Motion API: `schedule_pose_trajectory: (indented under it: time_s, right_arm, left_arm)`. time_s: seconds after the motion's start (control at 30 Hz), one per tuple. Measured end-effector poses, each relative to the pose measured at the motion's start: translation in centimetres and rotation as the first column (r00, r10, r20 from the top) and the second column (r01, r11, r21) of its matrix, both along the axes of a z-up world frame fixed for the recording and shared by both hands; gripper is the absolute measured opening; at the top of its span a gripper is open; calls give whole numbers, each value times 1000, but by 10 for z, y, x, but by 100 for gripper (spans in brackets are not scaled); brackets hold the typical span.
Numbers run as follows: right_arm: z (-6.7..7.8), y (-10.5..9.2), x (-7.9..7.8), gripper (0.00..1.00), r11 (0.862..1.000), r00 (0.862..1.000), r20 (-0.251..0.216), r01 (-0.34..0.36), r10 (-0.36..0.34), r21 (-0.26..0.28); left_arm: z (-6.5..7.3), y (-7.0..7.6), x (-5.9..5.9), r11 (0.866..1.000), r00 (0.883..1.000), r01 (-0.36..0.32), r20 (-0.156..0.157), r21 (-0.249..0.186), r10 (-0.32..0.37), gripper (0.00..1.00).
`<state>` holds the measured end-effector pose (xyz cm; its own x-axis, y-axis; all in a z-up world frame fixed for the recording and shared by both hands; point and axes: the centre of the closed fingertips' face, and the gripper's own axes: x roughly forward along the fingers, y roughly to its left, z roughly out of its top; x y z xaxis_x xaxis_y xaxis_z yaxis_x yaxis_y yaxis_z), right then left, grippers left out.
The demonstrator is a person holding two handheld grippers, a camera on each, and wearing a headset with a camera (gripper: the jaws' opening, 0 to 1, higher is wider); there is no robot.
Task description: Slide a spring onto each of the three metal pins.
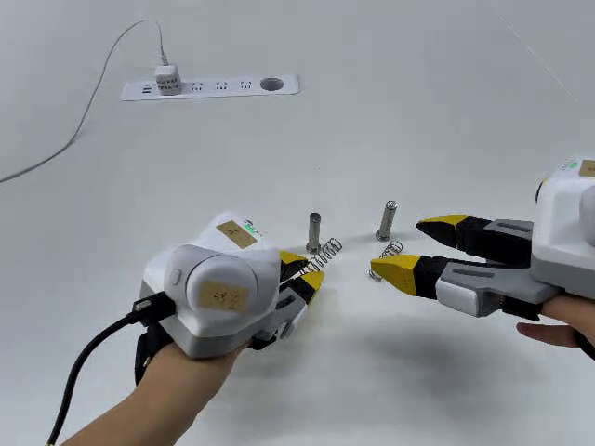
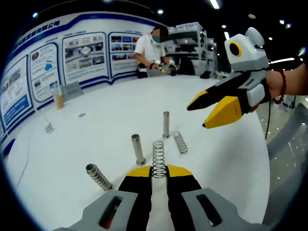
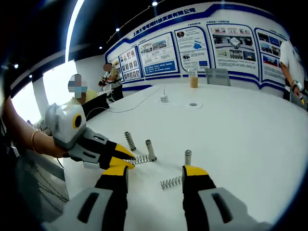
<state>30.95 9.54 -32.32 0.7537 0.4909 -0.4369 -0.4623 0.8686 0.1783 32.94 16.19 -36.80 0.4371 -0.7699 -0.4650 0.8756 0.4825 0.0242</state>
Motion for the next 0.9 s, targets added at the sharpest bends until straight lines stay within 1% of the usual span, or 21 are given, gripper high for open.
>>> schedule_pose_trajectory:
  time_s: [0.03, 0.13, 0.2, 0.27, 0.47, 0.53, 0.57, 0.63, 0.73, 0.8, 0.87, 0.9]
  right_arm:
    - [1, 1, 0, 46, 1000, 1000, 1, -2, 2, 7]
    - [4, 5, 1, 44, 1000, 1000, 1, -19, 19, 19]
    - [6, 8, 1, 43, 999, 1000, 0, -28, 28, 31]
    - [8, 11, 1, 42, 998, 999, -5, -38, 38, 46]
    - [11, 19, 0, 40, 993, 998, -25, -57, 60, 102]
    - [12, 21, -1, 39, 992, 997, -25, -63, 66, 112]
    - [13, 23, -1, 39, 990, 997, -28, -70, 74, 124]
    - [14, 25, -2, 38, 987, 996, -31, -81, 86, 141]
    - [14, 29, -5, 37, 983, 994, -34, -99, 105, 157]
    - [14, 31, -7, 36, 979, 992, -42, -113, 122, 168]
    - [14, 33, -8, 35, 976, 990, -48, -119, 129, 183]
    - [14, 35, -10, 34, 971, 989, -54, -125, 138, 204]
  left_arm:
    - [2, 0, -1, 1000, 1000, 0, 2, -7, 0, 10]
    - [10, -1, -6, 999, 999, 23, 38, -31, -21, 10]
    - [12, -1, -8, 999, 999, 31, 44, -41, -29, 11]
    - [17, -1, -11, 997, 998, 44, 56, -61, -40, 11]
    - [28, -3, -19, 991, 994, 80, 84, -104, -72, 11]
    - [30, -3, -21, 990, 992, 92, 93, -109, -82, 11]
    - [32, -4, -23, 987, 990, 107, 101, -120, -95, 11]
    - [35, -5, -27, 983, 987, 128, 113, -131, -114, 11]
    - [37, -6, -32, 979, 982, 157, 126, -131, -141, 11]
    - [40, -7, -35, 973, 979, 174, 131, -150, -155, 11]
    - [42, -8, -37, 971, 977, 184, 141, -152, -162, 11]
    - [44, -9, -39, 968, 974, 194, 150, -157, -171, 11]
